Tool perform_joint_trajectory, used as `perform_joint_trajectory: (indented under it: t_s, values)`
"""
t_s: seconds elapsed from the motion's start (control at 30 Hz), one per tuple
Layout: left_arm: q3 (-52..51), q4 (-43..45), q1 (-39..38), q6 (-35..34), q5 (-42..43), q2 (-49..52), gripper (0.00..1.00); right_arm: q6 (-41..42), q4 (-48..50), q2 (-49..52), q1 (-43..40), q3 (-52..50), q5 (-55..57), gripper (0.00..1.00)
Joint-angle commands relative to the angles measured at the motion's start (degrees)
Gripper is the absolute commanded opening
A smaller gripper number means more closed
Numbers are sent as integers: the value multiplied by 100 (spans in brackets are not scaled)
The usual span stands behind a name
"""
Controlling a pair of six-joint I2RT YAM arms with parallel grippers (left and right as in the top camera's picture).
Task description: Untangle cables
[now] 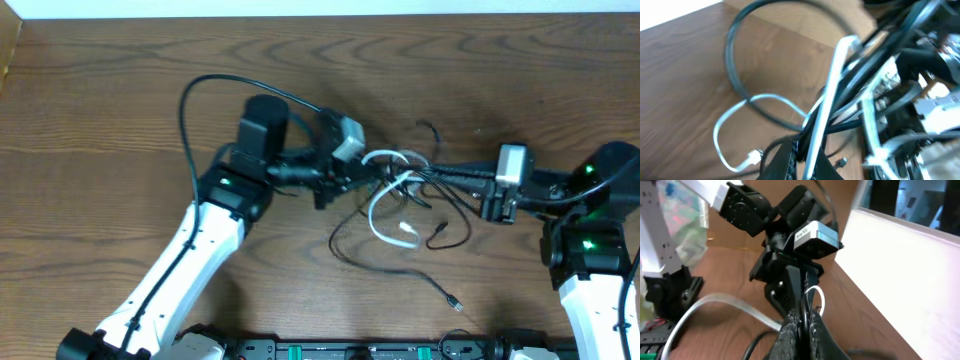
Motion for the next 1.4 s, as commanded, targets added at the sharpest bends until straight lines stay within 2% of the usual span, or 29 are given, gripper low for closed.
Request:
perform_joint_trajectory:
  t_s: [0.0,0.4,0.6,0.7,0.77,0.8,0.83,0.9,0.97,1.03,1.2,1.37]
  values:
    - [-44,-92,348,-219,-234,-22,7,962,295,-48,-170,55,-44,1]
    - [-46,-87,273,-210,-66,-22,7,994,264,-46,-199,52,-46,1]
    - [-46,-83,144,468,1329,-22,8,992,264,-46,-199,55,-24,1]
    - [-46,-79,146,586,1794,-22,10,994,264,-46,-199,55,92,1]
    - [-46,-92,146,579,1808,-22,17,994,264,-46,-199,55,92,1]
    - [-46,-90,144,575,1834,-22,30,994,264,-48,-199,55,92,1]
    - [-46,-87,144,573,1912,-22,47,997,262,-46,-199,55,92,1]
    - [-46,-87,111,564,1919,-22,62,1134,267,-46,-199,55,144,1]
    - [-46,-87,35,564,1646,-20,63,1252,267,-48,-195,55,227,1]
    - [-46,-70,-133,457,927,-20,69,1303,273,-48,-195,55,245,1]
    - [-46,116,-542,-444,-1196,-20,74,1902,586,-48,-195,55,417,1]
    - [-46,468,-809,-820,-2280,-20,75,2243,848,-48,-195,55,404,1]
